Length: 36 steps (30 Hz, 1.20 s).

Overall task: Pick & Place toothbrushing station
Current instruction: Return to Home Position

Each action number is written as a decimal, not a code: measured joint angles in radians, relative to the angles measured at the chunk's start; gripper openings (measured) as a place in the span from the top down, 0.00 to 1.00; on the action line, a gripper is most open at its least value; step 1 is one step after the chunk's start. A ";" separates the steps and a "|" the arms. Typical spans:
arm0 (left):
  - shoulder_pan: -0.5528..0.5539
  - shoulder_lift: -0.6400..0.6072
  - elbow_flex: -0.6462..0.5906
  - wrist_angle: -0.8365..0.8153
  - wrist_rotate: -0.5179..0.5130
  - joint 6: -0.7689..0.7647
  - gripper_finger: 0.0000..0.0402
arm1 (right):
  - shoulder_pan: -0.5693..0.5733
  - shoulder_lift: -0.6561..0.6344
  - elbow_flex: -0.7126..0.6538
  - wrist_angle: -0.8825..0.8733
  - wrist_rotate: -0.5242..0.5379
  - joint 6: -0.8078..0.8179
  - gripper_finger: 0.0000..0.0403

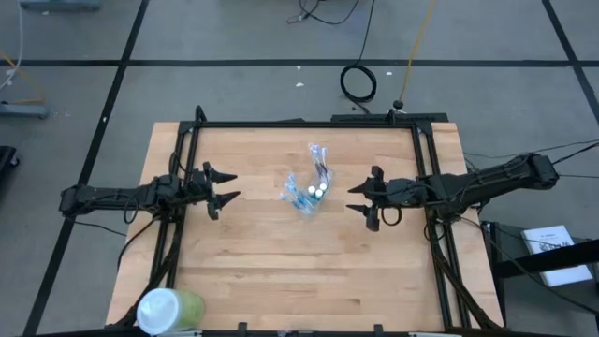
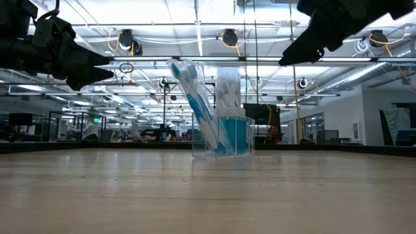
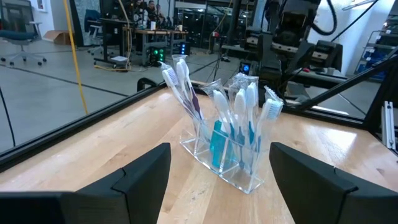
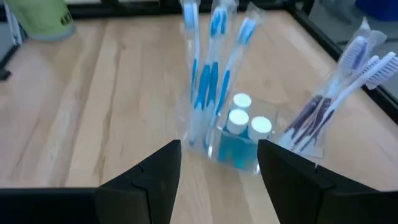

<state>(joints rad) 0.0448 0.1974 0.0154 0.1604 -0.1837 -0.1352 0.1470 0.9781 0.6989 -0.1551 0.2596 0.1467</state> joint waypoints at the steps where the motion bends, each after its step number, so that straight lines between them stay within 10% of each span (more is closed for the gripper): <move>1: 0.000 0.000 0.000 0.000 0.000 0.000 0.30 | 0.000 -0.011 -0.026 0.034 0.000 0.001 0.49; 19: 0.000 0.000 0.000 0.000 0.000 0.000 0.30 | -0.098 -0.352 -0.542 0.701 -0.316 0.008 0.49; 36: 0.000 0.000 0.000 0.000 0.000 0.000 0.30 | -0.114 -0.622 -0.626 0.673 -0.396 -0.035 0.49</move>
<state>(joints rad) 0.0448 0.1971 0.0154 0.1604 -0.1837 -0.1352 0.0326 0.3564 0.0731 0.5179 -0.1368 0.1116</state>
